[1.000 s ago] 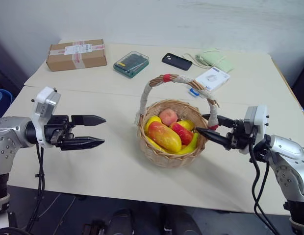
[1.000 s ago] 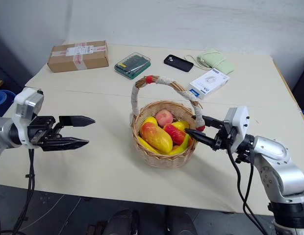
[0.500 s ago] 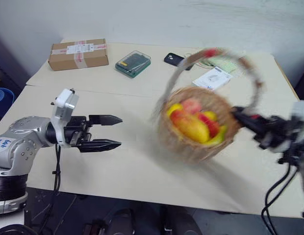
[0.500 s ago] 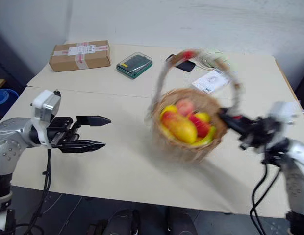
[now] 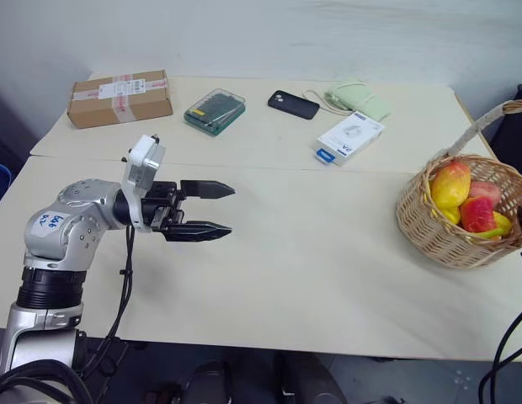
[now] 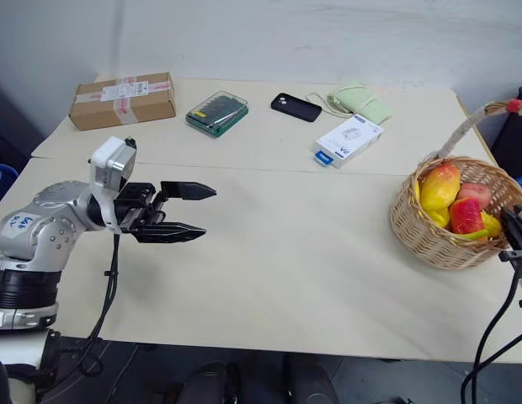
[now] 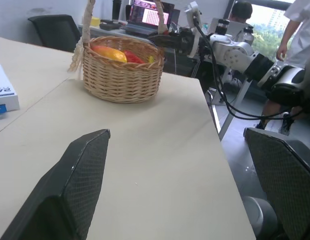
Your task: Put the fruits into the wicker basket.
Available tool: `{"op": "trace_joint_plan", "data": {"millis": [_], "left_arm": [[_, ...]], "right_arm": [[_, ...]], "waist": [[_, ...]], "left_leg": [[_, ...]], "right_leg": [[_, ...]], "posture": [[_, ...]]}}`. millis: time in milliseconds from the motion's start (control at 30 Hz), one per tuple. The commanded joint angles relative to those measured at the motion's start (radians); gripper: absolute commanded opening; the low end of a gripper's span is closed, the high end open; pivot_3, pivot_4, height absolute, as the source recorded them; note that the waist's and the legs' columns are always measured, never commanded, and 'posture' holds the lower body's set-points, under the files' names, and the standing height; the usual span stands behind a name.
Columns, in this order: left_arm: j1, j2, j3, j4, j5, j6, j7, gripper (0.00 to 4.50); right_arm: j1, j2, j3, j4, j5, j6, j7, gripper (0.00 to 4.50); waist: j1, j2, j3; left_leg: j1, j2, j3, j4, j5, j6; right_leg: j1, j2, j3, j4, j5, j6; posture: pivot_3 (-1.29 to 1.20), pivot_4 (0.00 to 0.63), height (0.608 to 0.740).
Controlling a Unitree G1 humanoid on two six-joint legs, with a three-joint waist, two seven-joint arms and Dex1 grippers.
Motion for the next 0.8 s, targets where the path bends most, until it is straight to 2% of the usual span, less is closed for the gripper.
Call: {"op": "trace_joint_plan", "data": {"millis": [33,200,267,333,400,500,600,700,800], "left_arm": [[-0.02,0.054,0.01,0.04,0.036,-0.034,-0.053,4.5],[0.047,0.102,0.008,0.128,0.123,-0.147,-0.097,4.5],[0.103,0.115,0.007,0.171,0.19,-0.257,-0.098,4.5],[0.16,0.128,0.004,0.203,0.246,-0.348,-0.098,4.5],[0.239,0.141,0.004,0.233,0.302,-0.436,-0.089,4.5],[0.34,0.142,0.013,0.242,0.339,-0.523,-0.083,4.5],[0.44,0.119,0.033,0.209,0.369,-0.592,-0.016,4.5],[0.51,0.073,0.071,0.141,0.367,-0.627,0.08,4.5],[0.544,0.024,0.097,0.086,0.368,-0.654,0.169,4.5]], "right_arm": [[0.045,-0.002,-0.073,-0.084,0.048,-0.008,-0.01,2.34],[0.278,0.014,-0.196,-0.165,0.089,-0.075,0.126,3.99],[0.381,0.002,-0.255,-0.159,0.109,-0.102,0.221,4.45],[0.495,-0.013,-0.252,-0.151,0.077,-0.175,0.365,4.45],[0.595,-0.021,-0.195,-0.145,0.035,-0.269,0.517,4.45],[0.629,-0.026,-0.096,-0.15,0.016,-0.317,0.608,4.45],[0.587,-0.024,0.068,-0.176,-0.023,-0.36,0.658,4.45],[0.441,-0.024,0.263,-0.186,-0.084,-0.394,0.654,4.45],[0.286,-0.002,0.375,-0.165,-0.111,-0.394,0.601,4.45]], "waist": [[0.006,0.003,0.001],[0.02,0.005,0.0],[0.024,0.004,0.0],[0.026,0.004,0.0],[0.024,0.003,0.0],[0.009,0.001,-0.001],[0.003,0.0,-0.001],[0.005,0.0,-0.001],[0.009,0.001,-0.001]], "left_leg": [[0.0,0.0,0.0,0.0,0.0,0.0],[-0.002,0.0,-0.002,-0.002,0.0,0.0],[-0.002,0.0,-0.002,-0.002,-0.001,0.0],[-0.001,-0.001,-0.001,-0.002,-0.003,0.002],[-0.001,0.0,0.0,-0.002,-0.004,0.003],[0.0,0.0,0.0,-0.002,-0.007,0.009],[0.001,0.0,0.0,-0.002,-0.008,0.01],[0.001,0.0,-0.001,-0.002,-0.008,0.011],[0.0,-0.001,-0.001,-0.001,-0.008,0.011]], "right_leg": [[-0.001,0.0,0.0,0.0,0.0,0.0],[-0.001,0.001,0.0,-0.003,0.0,0.0],[0.0,0.001,0.0,-0.005,0.0,0.0],[0.001,-0.001,0.0,-0.006,0.0,0.001],[0.002,-0.001,0.0,-0.007,0.0,0.001],[0.003,-0.002,-0.001,-0.007,0.0,0.001],[0.003,-0.006,-0.002,-0.006,0.001,-0.001],[0.003,-0.006,-0.003,-0.005,0.002,-0.001],[0.002,-0.007,-0.003,-0.004,0.002,-0.001]], "posture": [[0.0,0.15,0.74],[0.0,0.15,0.74],[0.0,0.15,0.74],[0.0,0.15,0.74],[0.0,0.15,0.74],[0.0,0.15,0.74],[0.0,0.15,0.74],[0.0,0.15,0.74],[0.0,0.15,0.74]]}}
